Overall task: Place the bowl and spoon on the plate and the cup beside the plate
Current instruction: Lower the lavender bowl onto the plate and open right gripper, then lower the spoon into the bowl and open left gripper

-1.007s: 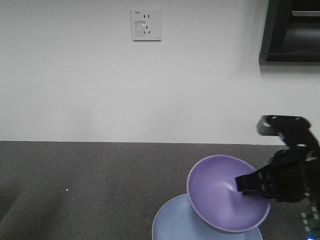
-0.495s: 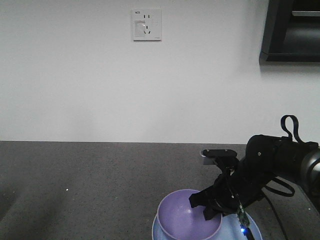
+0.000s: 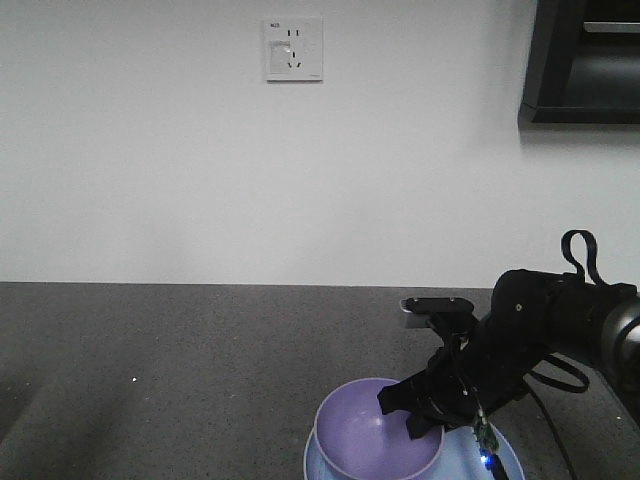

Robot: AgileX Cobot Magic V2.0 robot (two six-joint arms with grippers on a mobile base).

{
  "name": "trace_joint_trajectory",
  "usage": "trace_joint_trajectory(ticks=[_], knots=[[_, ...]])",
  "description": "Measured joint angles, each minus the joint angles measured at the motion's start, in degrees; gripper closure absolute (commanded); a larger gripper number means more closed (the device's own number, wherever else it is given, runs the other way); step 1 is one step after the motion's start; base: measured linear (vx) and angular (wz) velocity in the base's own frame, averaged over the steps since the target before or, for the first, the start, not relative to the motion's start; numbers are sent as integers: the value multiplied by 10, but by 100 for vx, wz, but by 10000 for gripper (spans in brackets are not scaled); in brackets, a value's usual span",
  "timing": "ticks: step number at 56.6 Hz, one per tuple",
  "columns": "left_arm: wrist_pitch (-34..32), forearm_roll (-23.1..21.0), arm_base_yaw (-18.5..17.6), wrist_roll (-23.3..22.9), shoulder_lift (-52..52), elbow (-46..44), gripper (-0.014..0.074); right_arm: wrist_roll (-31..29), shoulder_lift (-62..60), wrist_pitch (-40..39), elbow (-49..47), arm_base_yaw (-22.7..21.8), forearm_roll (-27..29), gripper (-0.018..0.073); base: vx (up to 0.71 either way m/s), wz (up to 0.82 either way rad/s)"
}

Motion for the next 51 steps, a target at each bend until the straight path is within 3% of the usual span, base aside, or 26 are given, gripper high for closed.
trace_joint_trajectory(ticks=[9, 19, 36, 43, 51], knots=[[1, 0, 0, 0, 0, 0, 603, 0, 0, 2, 0, 0, 0, 103, 0, 0], [8, 0, 0, 0, 0, 0, 603, 0, -15, 2, 0, 0, 0, 10, 0, 0], [24, 0, 0, 8, 7, -1, 601, 1, -141, 23, 0, 0, -19, 22, 0, 0], [58, -7, 0, 46, 56, -25, 600, 0, -217, 54, 0, 0, -33, 36, 0, 0], [108, -58, -5, 124, 163, -106, 598, 9, -317, 76, 0, 0, -61, 45, 0, 0]])
